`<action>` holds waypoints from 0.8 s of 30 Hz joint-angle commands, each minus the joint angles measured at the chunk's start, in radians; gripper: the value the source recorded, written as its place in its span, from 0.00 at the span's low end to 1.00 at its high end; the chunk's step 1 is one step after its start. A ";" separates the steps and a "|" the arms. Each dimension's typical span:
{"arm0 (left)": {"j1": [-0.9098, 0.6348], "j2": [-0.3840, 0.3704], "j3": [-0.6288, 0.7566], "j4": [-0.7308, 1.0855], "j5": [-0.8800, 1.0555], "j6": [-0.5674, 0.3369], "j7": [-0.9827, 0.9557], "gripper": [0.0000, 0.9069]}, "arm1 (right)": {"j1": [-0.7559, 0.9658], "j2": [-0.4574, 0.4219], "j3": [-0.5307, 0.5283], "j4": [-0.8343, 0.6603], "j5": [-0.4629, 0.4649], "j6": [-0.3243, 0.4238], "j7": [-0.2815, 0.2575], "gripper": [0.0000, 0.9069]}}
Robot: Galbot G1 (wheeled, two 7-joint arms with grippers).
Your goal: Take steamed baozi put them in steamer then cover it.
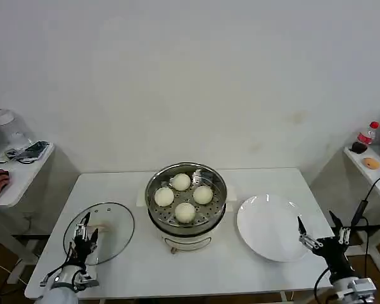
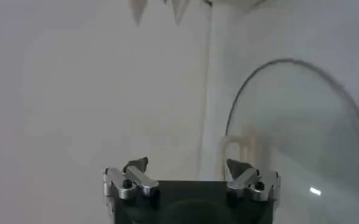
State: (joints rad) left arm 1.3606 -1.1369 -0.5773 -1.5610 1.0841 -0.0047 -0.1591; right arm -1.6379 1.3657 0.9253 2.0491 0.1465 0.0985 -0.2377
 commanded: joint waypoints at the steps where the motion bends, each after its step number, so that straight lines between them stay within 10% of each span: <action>1: -0.079 0.012 0.020 0.082 0.016 0.000 0.002 1.00 | -0.013 0.009 0.010 0.003 -0.002 0.003 -0.001 1.00; 18: -0.159 0.011 0.046 0.171 0.016 0.004 -0.005 1.00 | -0.021 0.017 0.017 -0.003 -0.005 0.011 -0.005 1.00; 20: -0.160 0.005 0.048 0.174 0.017 0.003 -0.006 0.67 | -0.023 0.019 0.015 -0.002 -0.007 0.012 -0.005 1.00; 21: -0.161 0.003 0.049 0.175 0.018 0.003 -0.007 0.06 | -0.024 0.019 0.015 -0.002 -0.007 0.012 -0.005 1.00; 24: -0.165 -0.004 0.048 0.181 0.019 0.002 -0.012 0.00 | -0.027 0.020 0.013 0.001 -0.010 0.012 -0.006 1.00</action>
State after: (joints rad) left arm 1.2164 -1.1375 -0.5310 -1.4075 1.1009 -0.0013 -0.1680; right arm -1.6625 1.3846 0.9386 2.0485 0.1378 0.1098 -0.2428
